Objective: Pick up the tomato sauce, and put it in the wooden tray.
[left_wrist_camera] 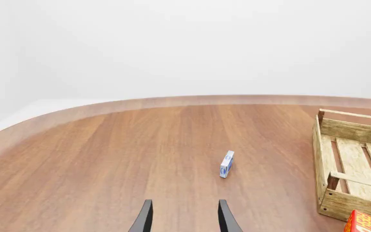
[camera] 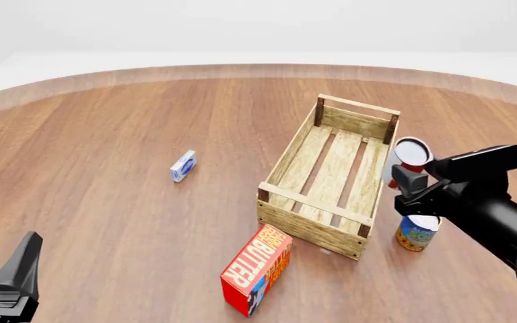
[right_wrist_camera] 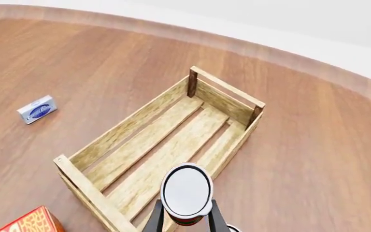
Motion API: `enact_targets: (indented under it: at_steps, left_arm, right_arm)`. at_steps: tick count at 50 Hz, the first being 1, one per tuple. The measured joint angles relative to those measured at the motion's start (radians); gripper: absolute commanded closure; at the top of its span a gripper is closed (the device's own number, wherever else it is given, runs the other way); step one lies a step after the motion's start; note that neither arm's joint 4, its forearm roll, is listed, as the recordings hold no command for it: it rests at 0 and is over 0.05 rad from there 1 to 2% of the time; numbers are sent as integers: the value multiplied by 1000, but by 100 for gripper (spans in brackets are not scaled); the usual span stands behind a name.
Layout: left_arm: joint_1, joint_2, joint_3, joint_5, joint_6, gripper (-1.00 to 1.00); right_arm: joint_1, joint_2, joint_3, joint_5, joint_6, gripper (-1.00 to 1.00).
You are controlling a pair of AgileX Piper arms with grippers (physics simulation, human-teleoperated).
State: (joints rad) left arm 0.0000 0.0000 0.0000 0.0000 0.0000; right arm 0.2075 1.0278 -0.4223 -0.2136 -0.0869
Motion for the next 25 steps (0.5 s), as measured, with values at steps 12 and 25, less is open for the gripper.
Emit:
enact_targets:
  at_steps: [12,25]
  left_arm:
    - [0,0,0,0,0,-100]
    - [0,0,0,0,0,-100]
  right_arm:
    - [8,46,-34,-18,-10,100]
    - [18,99,-67,-42,-18,100]
